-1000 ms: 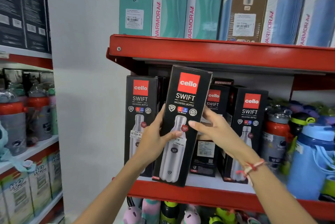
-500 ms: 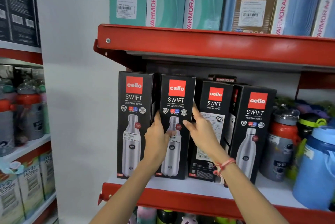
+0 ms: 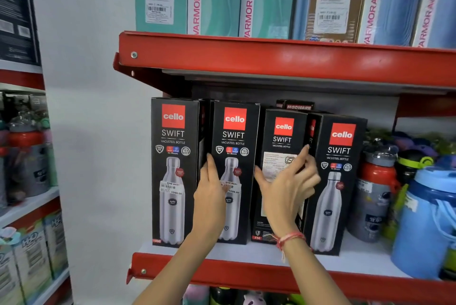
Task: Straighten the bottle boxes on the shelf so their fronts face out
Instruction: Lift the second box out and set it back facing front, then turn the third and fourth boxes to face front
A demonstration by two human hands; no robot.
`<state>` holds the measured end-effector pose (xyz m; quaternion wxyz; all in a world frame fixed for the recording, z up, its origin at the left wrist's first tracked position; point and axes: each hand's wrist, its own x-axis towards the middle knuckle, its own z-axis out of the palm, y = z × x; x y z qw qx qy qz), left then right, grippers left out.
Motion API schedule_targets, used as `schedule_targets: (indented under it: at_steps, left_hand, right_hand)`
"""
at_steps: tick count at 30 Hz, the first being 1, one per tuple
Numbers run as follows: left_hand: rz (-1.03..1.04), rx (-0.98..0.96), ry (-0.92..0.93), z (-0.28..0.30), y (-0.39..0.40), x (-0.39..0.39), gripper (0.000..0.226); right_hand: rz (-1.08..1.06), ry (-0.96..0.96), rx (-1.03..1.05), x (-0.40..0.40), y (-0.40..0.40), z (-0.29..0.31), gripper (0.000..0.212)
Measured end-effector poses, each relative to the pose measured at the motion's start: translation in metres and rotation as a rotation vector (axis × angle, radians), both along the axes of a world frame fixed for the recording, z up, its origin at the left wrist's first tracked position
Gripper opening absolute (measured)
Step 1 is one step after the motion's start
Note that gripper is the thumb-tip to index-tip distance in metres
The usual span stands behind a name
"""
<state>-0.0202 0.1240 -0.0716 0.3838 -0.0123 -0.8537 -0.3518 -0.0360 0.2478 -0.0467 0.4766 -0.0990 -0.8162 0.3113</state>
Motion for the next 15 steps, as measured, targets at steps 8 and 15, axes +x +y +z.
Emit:
schedule_targets:
  at_steps: [8,15]
  left_hand:
    - [-0.059,-0.064,0.056,-0.002,-0.001,0.02,0.062]
    - [-0.39,0.025,0.015,0.015,0.013,0.04,0.074]
  right_hand:
    - [0.237,-0.038,-0.181,0.003,0.009,-0.006,0.118]
    - [0.526,0.091,-0.182,0.055,0.053,0.007,0.121]
